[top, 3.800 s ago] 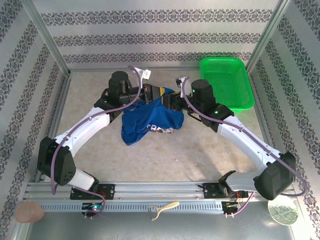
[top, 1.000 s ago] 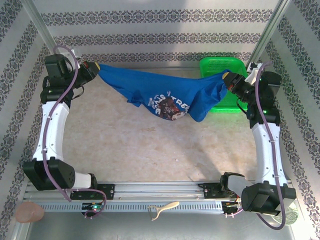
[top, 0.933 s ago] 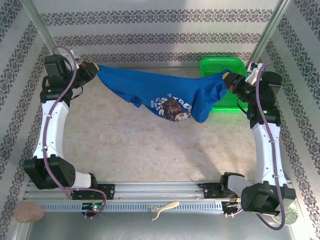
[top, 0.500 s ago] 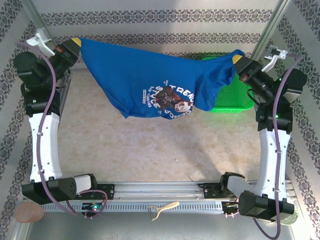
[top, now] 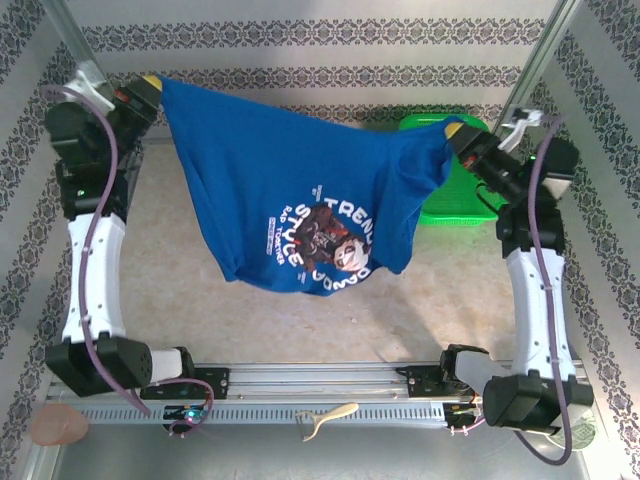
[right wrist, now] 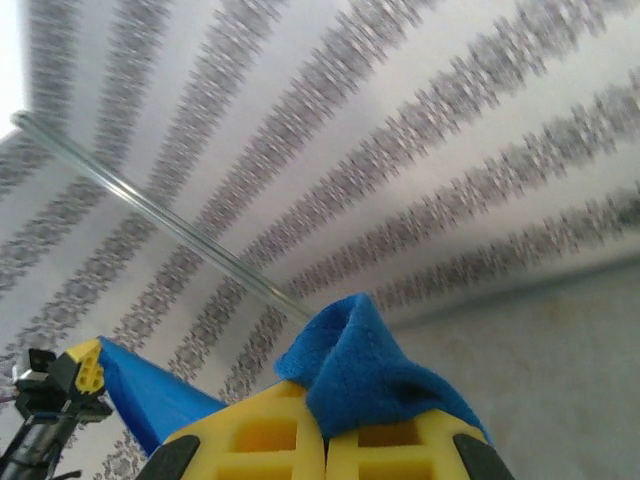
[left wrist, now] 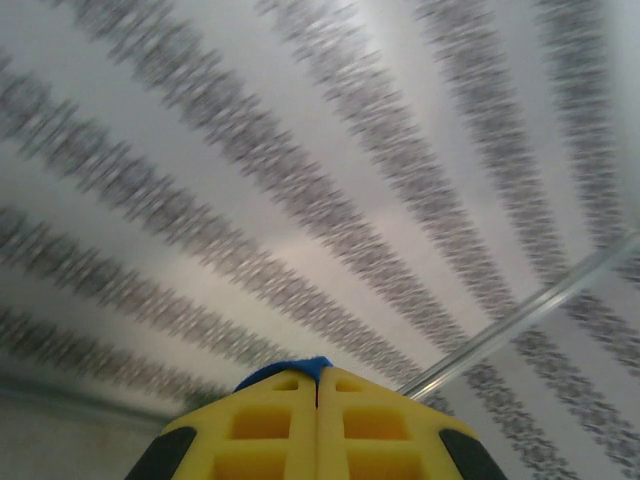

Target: Fold the inside-out t-shirt

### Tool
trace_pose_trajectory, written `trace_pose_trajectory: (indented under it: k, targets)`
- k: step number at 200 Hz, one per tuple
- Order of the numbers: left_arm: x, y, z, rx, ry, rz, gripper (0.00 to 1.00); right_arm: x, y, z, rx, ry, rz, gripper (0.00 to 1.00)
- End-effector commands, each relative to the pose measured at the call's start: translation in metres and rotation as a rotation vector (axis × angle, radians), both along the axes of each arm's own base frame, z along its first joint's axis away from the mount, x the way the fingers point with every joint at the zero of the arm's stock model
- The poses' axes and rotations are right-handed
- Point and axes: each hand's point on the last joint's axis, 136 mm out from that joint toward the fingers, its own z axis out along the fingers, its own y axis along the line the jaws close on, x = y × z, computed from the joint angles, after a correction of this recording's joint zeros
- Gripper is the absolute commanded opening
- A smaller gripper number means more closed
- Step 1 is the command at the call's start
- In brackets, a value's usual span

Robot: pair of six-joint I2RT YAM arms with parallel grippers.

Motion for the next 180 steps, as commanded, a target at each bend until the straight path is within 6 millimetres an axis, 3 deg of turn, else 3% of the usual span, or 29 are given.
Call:
trace_pose_trajectory:
  k: [1, 44, 63, 77, 92, 105, 131, 151, 180]
  targets:
    - [0.016, 0.012, -0.048, -0.031, 0.13, 0.028, 0.0, 0.0, 0.001, 0.0, -0.038, -0.027, -0.029, 0.0]
    - [0.028, 0.011, -0.069, 0.037, 0.191, 0.028, 0.0, 0.01, 0.013, 0.003, -0.058, -0.029, -0.01, 0.0]
    - [0.049, 0.018, -0.103, 0.059, 0.289, 0.033, 0.0, 0.024, 0.034, -0.01, -0.088, -0.011, 0.0, 0.0]
    - [0.064, 0.019, -0.131, 0.066, 0.355, 0.015, 0.29, 0.041, 0.05, -0.023, -0.118, 0.004, -0.008, 0.0]
    - [0.072, 0.016, -0.16, 0.089, 0.412, -0.01, 0.5, 0.064, 0.068, -0.034, -0.142, 0.017, -0.01, 0.0]
    - [0.072, 0.014, -0.184, 0.13, 0.459, -0.021, 0.59, 0.086, 0.079, -0.04, -0.147, 0.028, -0.01, 0.0]
    - [0.054, 0.002, -0.22, 0.232, 0.532, -0.038, 0.64, 0.128, 0.103, -0.052, -0.155, 0.056, 0.008, 0.0]
    - [0.025, -0.043, -0.238, 0.421, 0.54, -0.101, 0.65, 0.153, 0.116, -0.062, -0.169, 0.08, 0.02, 0.0]
    - [-0.027, -0.159, -0.28, 0.75, 0.477, -0.315, 0.66, 0.182, 0.13, -0.08, -0.204, 0.123, 0.041, 0.0]
